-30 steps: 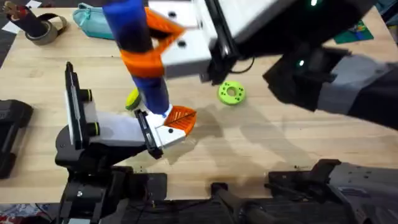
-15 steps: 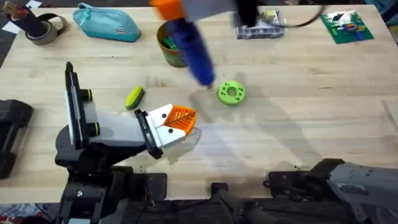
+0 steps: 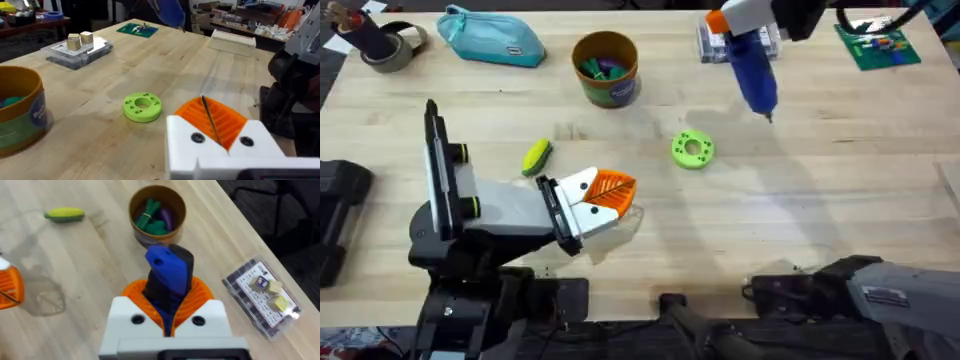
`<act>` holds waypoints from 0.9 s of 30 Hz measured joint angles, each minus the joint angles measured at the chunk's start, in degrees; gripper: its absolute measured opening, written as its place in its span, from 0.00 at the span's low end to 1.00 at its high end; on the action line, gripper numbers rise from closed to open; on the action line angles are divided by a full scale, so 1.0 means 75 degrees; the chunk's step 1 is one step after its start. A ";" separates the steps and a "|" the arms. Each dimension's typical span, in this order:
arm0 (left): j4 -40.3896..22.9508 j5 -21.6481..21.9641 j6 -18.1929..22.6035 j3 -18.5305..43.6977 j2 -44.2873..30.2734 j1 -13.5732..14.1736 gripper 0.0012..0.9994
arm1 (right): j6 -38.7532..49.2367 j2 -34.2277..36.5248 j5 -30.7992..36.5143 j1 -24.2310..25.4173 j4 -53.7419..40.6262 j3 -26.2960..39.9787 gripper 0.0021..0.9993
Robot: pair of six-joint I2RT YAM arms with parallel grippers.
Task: Pick up the gripper from the table and insert it into the empty holder that is missing its gripper. Then pick up a screw, insert it into the mounting hole, and use the screwdriver to tighten it. Finally, clean up the table by picking up the vegetable and placing it into the bucket.
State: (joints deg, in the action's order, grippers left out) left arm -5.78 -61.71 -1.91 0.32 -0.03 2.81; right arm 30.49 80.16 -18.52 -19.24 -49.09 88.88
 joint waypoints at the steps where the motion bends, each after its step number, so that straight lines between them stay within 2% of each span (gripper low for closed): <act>1: 0.0000 0.0000 0.0000 0.0000 0.0000 0.0000 0.01 | 0.0006 0.0022 0.0108 0.0005 -0.0010 0.0000 0.04; 11: 0.0000 0.0003 0.0000 0.0000 0.0000 0.0000 0.01 | 0.0173 0.0622 0.0865 0.0012 -0.0143 0.0000 0.04; 17: 0.0000 0.0003 0.0000 0.0000 0.0000 0.0000 0.01 | 0.0536 0.1149 0.1746 0.0348 -0.1245 0.0024 0.04; 23: 0.0000 0.0003 0.0000 0.0000 0.0003 0.0000 0.01 | 0.1489 0.2228 0.2150 0.0895 -0.1862 0.0038 0.04; 27: 0.0000 0.0003 0.0000 0.0000 0.0000 0.0000 0.01 | 0.2924 0.2929 0.2139 0.1128 -0.2438 0.0041 0.04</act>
State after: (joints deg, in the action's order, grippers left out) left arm -5.78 -61.69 -1.91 0.32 -0.03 2.81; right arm 52.41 102.13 -2.47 -10.78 -67.38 89.19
